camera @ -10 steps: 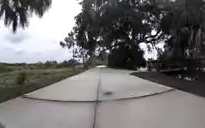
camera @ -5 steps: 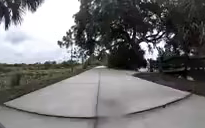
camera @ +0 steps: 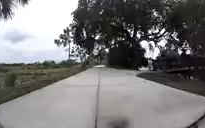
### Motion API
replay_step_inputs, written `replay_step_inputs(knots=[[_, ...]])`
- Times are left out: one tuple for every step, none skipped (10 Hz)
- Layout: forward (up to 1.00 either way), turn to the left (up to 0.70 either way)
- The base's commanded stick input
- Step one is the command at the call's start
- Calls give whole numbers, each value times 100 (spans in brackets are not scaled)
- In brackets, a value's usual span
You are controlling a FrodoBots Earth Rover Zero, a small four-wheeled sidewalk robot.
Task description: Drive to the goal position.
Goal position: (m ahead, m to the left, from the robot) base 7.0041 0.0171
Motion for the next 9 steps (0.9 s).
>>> replay_step_inputs(knots=[[85, 0], [85, 0], [85, 0], [85, 0], [85, 0], [85, 0], [85, 0], [85, 0], [85, 0]])
